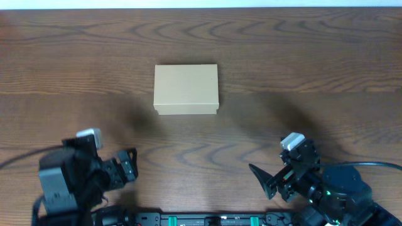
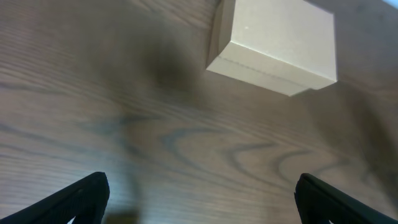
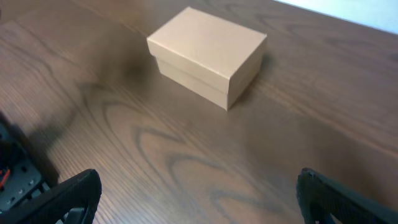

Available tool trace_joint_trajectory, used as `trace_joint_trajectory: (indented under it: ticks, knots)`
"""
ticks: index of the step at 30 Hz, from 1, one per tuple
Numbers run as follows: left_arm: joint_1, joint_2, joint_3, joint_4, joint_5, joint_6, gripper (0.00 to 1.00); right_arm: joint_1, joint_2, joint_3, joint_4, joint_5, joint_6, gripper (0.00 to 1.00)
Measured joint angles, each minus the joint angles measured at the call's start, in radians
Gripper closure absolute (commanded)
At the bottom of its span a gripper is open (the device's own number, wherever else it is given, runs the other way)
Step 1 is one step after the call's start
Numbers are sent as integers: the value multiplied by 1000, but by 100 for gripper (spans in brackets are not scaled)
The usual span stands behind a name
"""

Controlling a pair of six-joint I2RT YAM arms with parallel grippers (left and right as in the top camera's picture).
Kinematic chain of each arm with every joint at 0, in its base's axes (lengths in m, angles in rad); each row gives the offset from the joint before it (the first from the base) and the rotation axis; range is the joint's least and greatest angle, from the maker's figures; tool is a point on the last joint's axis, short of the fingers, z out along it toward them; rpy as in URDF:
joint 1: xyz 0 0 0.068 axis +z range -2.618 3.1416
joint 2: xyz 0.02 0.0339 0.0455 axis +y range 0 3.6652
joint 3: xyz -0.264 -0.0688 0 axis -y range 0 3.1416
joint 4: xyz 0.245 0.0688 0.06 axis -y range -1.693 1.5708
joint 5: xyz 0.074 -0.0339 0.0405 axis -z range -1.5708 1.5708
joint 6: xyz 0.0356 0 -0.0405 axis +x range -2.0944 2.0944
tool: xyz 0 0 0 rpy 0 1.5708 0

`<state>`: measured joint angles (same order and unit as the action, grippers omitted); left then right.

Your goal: Pack container

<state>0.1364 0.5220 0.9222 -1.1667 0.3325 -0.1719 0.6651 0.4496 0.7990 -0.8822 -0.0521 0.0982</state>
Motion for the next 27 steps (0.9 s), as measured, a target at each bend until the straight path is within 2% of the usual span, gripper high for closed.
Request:
trace_joint_trajectory:
  ticks: [5,13,19,27]
  knots:
    - [0,-114,-68,43,13,-113,4,0,0,-3,-48,0,5,1]
    - [0,-121,-70,34,25,-300,5,0,0,-3,-122,0,5,1]
    - [0,-121,-71,30,-30,-330,5,0,0,-4,-152,0,5,1]
    - [0,-123,-73,110,-192,-306,5,0,0,-4,-158,0,5,1]
